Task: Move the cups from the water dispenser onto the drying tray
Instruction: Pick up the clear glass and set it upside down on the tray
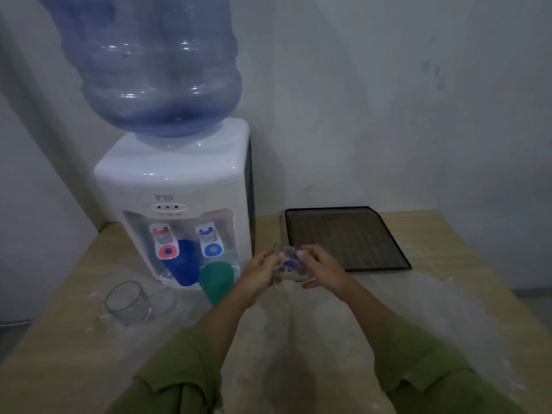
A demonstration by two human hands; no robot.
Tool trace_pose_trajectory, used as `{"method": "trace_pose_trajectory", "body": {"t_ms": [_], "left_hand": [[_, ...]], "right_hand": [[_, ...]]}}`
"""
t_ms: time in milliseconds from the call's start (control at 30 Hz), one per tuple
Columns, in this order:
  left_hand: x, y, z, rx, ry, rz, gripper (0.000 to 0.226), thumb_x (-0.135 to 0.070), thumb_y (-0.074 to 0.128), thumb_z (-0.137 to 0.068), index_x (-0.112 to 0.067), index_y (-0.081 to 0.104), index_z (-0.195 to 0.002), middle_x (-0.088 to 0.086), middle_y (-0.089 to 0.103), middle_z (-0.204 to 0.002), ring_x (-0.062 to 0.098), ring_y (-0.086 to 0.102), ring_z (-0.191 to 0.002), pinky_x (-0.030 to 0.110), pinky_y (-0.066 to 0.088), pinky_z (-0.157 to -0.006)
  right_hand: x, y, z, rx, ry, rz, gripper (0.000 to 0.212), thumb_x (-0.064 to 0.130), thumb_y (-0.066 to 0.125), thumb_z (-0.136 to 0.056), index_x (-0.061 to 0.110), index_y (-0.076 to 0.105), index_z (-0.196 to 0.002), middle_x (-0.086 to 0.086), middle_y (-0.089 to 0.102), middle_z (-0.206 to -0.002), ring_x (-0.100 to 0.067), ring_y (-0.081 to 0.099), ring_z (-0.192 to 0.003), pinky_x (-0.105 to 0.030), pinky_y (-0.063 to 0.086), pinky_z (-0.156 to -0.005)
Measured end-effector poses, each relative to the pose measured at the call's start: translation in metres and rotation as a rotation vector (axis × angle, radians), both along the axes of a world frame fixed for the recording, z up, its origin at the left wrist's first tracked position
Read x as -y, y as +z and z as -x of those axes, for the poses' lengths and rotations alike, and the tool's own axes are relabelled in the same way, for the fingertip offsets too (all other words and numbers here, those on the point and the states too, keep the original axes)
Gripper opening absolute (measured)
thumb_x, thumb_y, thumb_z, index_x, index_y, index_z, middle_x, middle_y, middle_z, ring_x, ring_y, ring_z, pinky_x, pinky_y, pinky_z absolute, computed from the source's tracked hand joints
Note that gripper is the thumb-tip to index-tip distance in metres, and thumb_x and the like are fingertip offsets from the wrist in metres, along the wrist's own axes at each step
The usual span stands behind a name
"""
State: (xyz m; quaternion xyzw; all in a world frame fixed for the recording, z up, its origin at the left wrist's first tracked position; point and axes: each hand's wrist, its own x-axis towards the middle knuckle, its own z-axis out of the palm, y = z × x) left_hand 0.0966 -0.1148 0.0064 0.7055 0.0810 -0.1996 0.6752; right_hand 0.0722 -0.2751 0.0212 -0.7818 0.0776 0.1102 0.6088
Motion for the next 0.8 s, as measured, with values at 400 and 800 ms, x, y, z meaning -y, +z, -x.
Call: {"method": "trace_pose_trajectory", "body": {"t_ms": [400, 800], "left_hand": [[0.063, -0.027, -0.095, 0.000, -0.101, -0.238, 0.049, -0.034, 0.061, -0.089, -0.011, 0.049, -0.131, 0.005, 0.055, -0.135, 0.024, 0.054, -0.121, 0.041, 0.046, -0.103], [0.080, -0.089, -0.122, 0.262, -0.281, -0.832, 0.057, -0.017, 0.057, -0.089, -0.012, 0.039, -0.142, 0.013, 0.047, -0.140, 0.027, 0.047, -0.127, 0.036, 0.040, -0.107]], "right_hand": [[0.078, -0.025, -0.125, 0.138, -0.073, 0.327, 0.047, 0.031, 0.067, -0.083, 0.016, 0.051, -0.124, -0.013, 0.052, -0.123, -0.027, 0.056, -0.106, -0.031, 0.052, -0.083], [0.087, -0.058, -0.222, 0.255, 0.040, 0.706, 0.051, 0.026, 0.072, -0.078, 0.019, 0.050, -0.124, -0.015, 0.038, -0.126, -0.034, 0.035, -0.118, -0.048, 0.047, -0.098]]}}
